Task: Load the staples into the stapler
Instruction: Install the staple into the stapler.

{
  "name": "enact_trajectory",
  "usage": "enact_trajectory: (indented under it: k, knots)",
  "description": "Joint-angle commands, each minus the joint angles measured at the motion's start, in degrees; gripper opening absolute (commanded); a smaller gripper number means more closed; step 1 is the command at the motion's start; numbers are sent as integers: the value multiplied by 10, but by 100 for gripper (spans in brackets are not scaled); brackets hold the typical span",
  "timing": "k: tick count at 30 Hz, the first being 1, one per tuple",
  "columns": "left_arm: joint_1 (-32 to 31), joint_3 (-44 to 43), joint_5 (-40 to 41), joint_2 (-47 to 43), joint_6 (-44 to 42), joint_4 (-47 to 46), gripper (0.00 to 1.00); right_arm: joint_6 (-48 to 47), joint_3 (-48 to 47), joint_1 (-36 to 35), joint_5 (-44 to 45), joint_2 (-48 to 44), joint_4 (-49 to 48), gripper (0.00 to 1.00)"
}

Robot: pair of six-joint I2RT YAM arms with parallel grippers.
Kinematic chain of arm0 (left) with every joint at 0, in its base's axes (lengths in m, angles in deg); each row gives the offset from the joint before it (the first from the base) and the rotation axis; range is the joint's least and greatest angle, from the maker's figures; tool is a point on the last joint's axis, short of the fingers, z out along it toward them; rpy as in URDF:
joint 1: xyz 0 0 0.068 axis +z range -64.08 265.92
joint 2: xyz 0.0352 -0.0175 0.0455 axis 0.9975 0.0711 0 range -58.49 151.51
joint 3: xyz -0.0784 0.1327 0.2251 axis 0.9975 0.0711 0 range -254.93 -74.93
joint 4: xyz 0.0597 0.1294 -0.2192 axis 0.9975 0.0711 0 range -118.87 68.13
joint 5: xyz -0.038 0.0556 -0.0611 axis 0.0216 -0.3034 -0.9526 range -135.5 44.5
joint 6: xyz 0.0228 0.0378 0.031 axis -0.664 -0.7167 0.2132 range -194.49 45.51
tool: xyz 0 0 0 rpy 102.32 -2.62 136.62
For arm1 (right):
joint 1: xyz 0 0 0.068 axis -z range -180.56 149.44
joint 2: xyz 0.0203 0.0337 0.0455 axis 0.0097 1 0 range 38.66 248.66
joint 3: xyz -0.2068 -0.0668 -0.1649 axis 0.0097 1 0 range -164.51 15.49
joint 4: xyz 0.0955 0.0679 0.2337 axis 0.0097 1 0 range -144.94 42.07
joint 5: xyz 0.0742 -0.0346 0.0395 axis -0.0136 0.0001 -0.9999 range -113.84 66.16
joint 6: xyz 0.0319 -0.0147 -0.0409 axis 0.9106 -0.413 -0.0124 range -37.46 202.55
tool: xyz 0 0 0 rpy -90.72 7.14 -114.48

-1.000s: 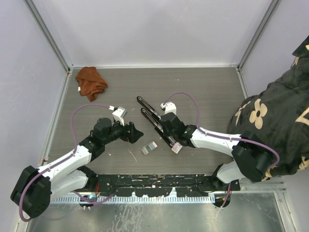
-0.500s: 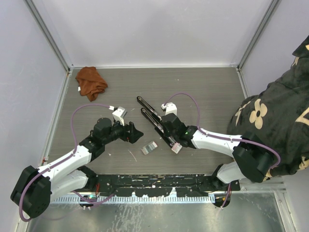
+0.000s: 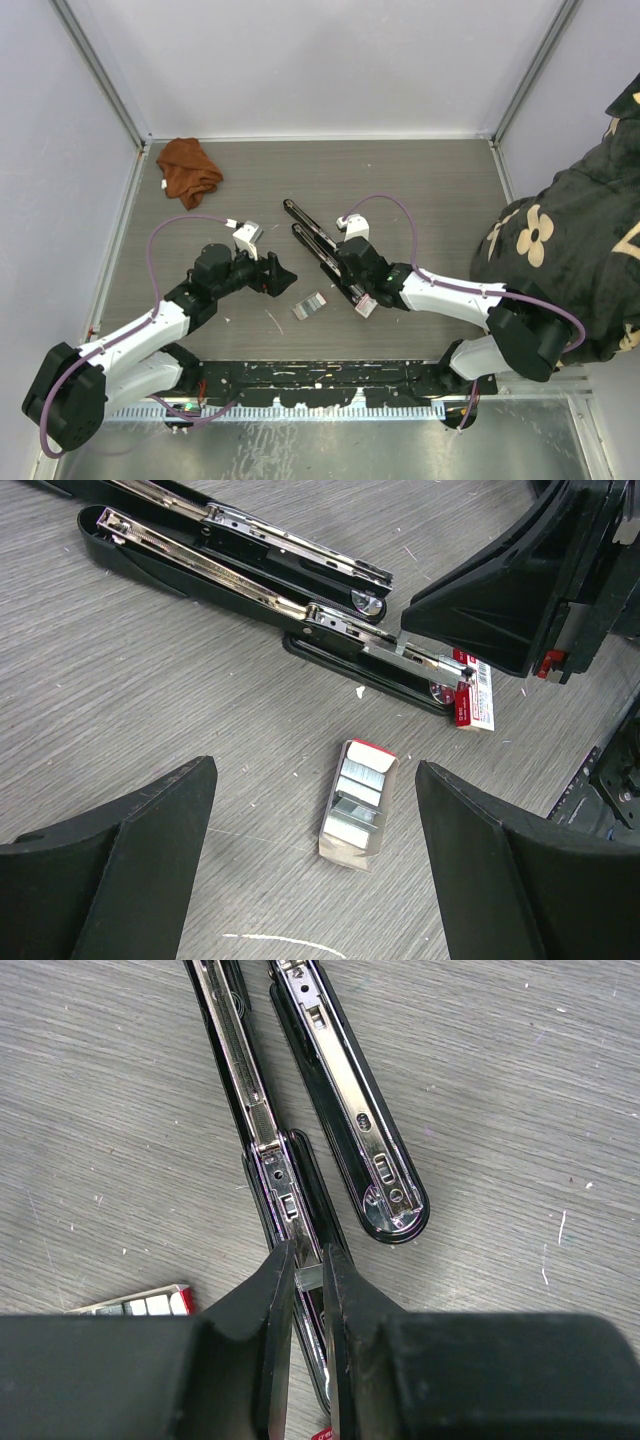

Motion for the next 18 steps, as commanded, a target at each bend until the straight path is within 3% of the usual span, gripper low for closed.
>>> enact_trajectory:
  k: [1, 18]
  knots:
    - [2, -1, 1, 0, -7, -40, 83, 1, 6, -4, -3, -10, 7, 19]
    - [2, 1, 3, -2, -7, -40, 83, -5, 3, -8, -13, 9, 8, 19]
